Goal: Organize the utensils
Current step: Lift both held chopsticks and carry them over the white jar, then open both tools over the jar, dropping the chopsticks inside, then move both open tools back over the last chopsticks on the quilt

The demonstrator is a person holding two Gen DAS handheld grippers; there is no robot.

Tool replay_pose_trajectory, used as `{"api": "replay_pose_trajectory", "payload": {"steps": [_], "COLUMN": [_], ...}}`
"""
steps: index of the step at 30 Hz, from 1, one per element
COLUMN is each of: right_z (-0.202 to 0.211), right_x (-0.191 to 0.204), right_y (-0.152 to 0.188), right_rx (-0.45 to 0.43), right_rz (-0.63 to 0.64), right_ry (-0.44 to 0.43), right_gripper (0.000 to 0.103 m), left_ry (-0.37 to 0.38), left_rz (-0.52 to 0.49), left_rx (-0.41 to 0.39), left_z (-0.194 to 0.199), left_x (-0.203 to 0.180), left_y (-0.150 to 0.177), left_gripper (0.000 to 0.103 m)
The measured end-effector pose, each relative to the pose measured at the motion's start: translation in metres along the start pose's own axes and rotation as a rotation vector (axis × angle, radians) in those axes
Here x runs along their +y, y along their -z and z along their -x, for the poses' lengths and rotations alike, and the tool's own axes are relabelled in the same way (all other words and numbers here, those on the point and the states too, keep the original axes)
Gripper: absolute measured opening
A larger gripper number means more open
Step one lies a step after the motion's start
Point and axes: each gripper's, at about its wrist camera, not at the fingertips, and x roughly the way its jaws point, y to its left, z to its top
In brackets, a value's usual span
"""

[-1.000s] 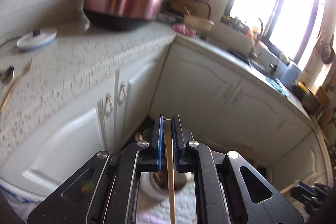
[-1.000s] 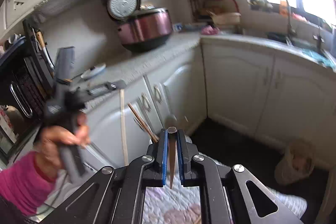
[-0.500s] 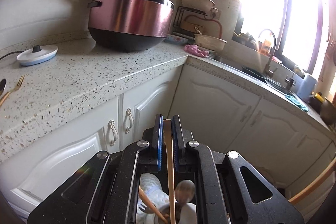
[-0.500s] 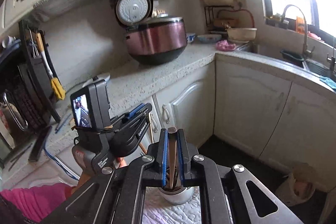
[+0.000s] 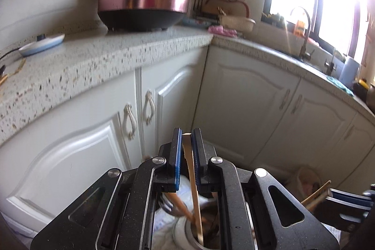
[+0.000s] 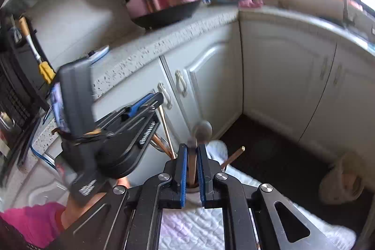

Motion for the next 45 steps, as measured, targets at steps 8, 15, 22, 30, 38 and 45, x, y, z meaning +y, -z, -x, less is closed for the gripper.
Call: {"api": "replay_pose_trajectory", "payload": {"steps": [8,15,22,30,38,45], "right_z": [0.013,0.034,0.046,0.054,0.051,0.019], "right_x": [-0.006,-0.018,-0.035,-0.048,-0.070,-0.106], "right_y": [0.014,0.038,0.077,0.116,0.154,0.203], "right_rx": [-0.015,-0.013,0.010,0.047,0.107,0.223], "right_rz": [-0.027,-0.067,-0.115,-0.156,-0.197,-0.225], "right_ry": [0.004,0.009,0.045,0.094,0.148,0.260], "right_gripper": [0.038,0.043,0.044,0.044,0.044,0.044], "left_ry": [0.049,0.103,0.104,0.119,0.153,0.180], "left_rz": [-0.011,-0.008,-0.015,-0.082,-0.131,-0.147], "left_rx": [0.087,0.075,0.081,0.082,0.122,0.218], "left_z": [0.015,0.047,0.068,0.095,0.109,0.104], "left_x": [0.000,-0.003,-0.003,-0.019,-0.038,-0.052], "left_y": [0.008,0.011,0.012,0.028,0.055,0.093], "left_gripper": [0.023,0.058,0.059,0.059,0.059,0.059]}}
